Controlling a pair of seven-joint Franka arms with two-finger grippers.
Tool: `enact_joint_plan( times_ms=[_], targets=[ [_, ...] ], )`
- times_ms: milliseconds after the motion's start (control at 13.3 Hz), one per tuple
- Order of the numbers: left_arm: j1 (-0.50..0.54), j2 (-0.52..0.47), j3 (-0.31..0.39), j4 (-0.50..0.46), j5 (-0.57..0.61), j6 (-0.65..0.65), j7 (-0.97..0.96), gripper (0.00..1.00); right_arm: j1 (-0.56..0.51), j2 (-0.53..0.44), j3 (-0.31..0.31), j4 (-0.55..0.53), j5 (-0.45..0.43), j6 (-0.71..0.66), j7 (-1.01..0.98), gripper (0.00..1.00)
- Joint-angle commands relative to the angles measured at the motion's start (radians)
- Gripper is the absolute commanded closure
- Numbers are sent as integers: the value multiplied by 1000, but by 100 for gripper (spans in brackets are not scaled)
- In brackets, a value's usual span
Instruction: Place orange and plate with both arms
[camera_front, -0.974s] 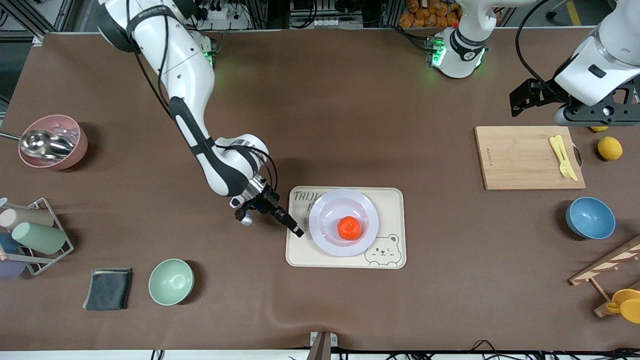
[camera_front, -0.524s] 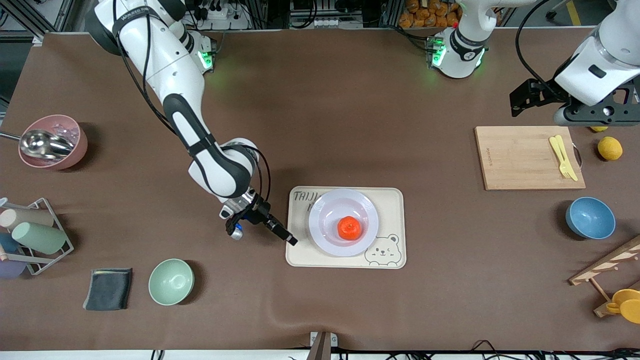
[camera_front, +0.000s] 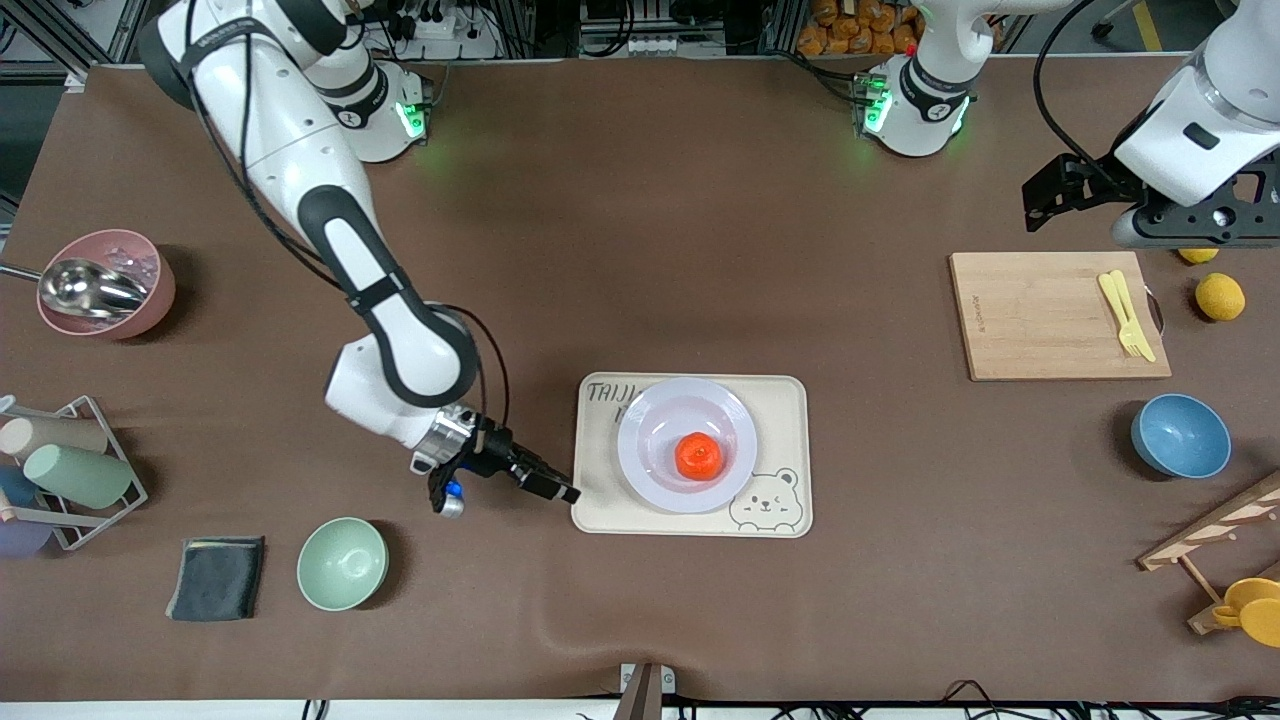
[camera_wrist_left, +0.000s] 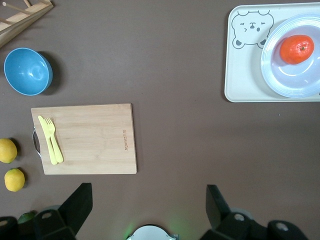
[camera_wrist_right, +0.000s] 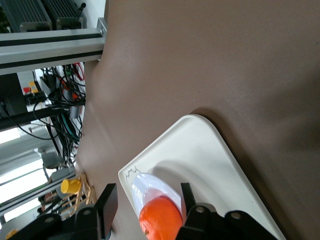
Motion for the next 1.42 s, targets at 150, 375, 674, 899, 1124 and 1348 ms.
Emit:
enact_joint_plan(
  times_ms=[150,375,674,899,1124,1348],
  targets=[
    [7,-28,-4,2,-8,-4,-10,0,-121,-28,18,40,-246,-206,198,37],
    [7,-29,-7,2,-11,-4,-10,0,-253,-28,18,113,-375,-476,226,33],
    [6,-29,-19,16,-10,-3,-10,0,-368,-28,18,220,-597,-758,270,0],
    [0,-29,-20,17,-10,-3,-10,0,-371,-50,22,317,-805,-913,406,0],
    [-4,-29,-16,17,-10,-4,-10,0,-360,-133,22,385,-925,-1099,525,0],
    [6,-37,-8,17,-10,-10,-4,0,-318,-364,27,214,-1132,-1081,530,0]
  ],
)
